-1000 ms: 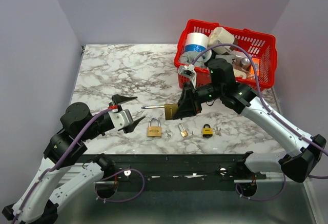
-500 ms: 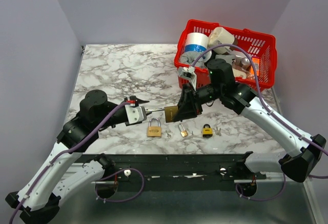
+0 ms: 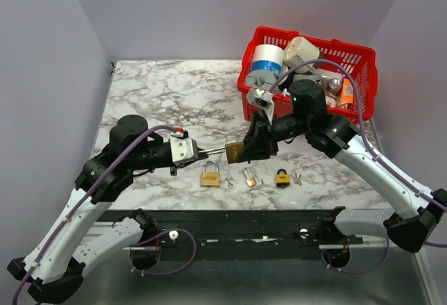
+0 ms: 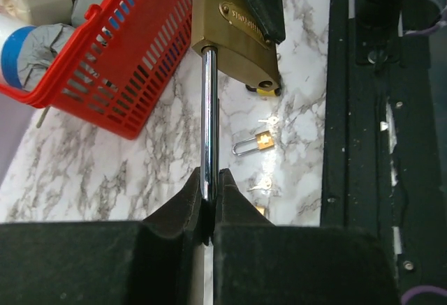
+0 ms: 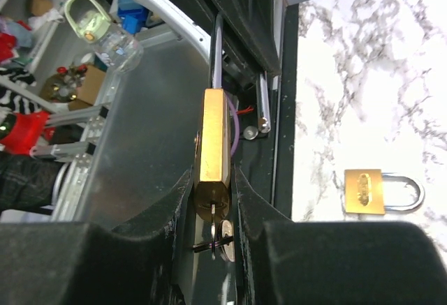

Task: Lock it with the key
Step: Lock the lock.

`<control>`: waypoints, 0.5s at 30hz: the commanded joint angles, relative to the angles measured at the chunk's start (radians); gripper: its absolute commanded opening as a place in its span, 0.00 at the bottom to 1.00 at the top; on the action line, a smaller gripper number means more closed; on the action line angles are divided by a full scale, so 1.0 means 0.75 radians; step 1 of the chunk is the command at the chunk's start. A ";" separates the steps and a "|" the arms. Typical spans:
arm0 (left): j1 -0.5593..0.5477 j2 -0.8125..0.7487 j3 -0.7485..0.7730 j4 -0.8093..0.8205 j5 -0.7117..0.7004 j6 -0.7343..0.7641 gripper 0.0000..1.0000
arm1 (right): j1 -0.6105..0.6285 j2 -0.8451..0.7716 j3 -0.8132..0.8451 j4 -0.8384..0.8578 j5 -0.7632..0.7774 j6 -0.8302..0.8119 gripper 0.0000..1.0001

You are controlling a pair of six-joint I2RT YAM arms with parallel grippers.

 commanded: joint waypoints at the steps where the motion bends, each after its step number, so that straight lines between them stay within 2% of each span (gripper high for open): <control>1: -0.009 0.060 0.062 0.042 0.178 -0.214 0.00 | 0.023 -0.034 0.054 0.116 0.112 -0.105 0.01; 5: -0.009 0.113 0.123 0.034 0.241 -0.310 0.00 | 0.057 -0.060 0.029 0.145 0.159 -0.167 0.01; 15: -0.011 0.154 0.125 0.098 0.302 -0.486 0.00 | 0.109 -0.091 -0.001 0.210 0.263 -0.255 0.01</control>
